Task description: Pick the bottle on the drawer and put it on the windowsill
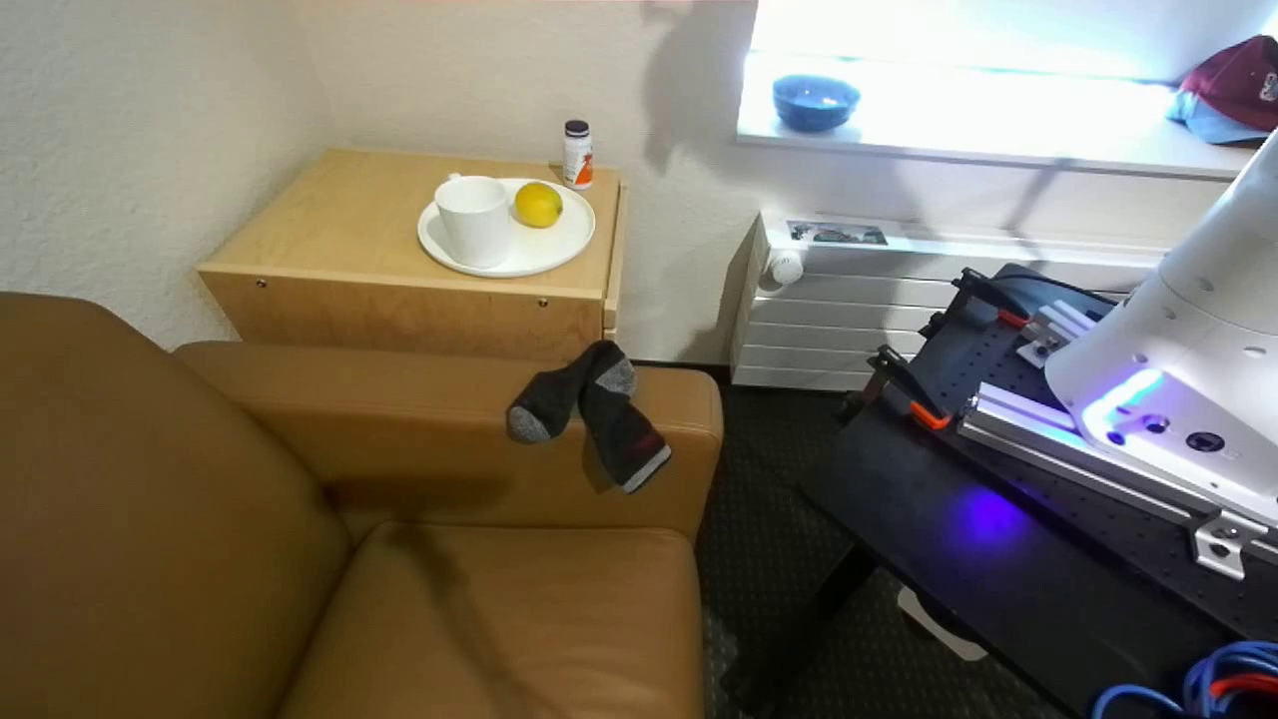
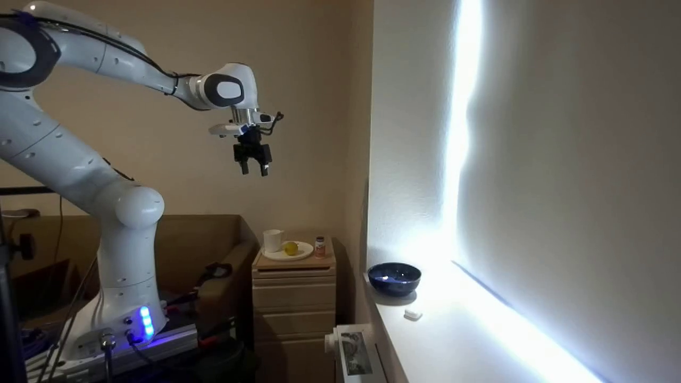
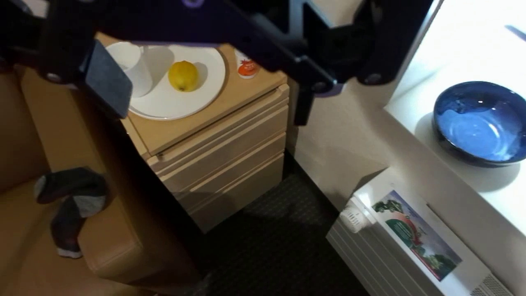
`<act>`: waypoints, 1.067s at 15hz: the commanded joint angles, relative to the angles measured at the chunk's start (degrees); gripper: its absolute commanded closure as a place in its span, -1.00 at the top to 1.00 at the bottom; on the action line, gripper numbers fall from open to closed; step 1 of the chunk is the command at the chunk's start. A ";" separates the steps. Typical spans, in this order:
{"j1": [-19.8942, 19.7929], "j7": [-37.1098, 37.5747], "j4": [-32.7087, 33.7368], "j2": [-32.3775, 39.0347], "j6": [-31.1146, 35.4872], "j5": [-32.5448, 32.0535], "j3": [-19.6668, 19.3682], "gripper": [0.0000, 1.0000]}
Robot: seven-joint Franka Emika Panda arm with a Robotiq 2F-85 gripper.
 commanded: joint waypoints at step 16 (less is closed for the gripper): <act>2.48 -5.77 24.11 42.75 -6.40 10.94 2.31 1.00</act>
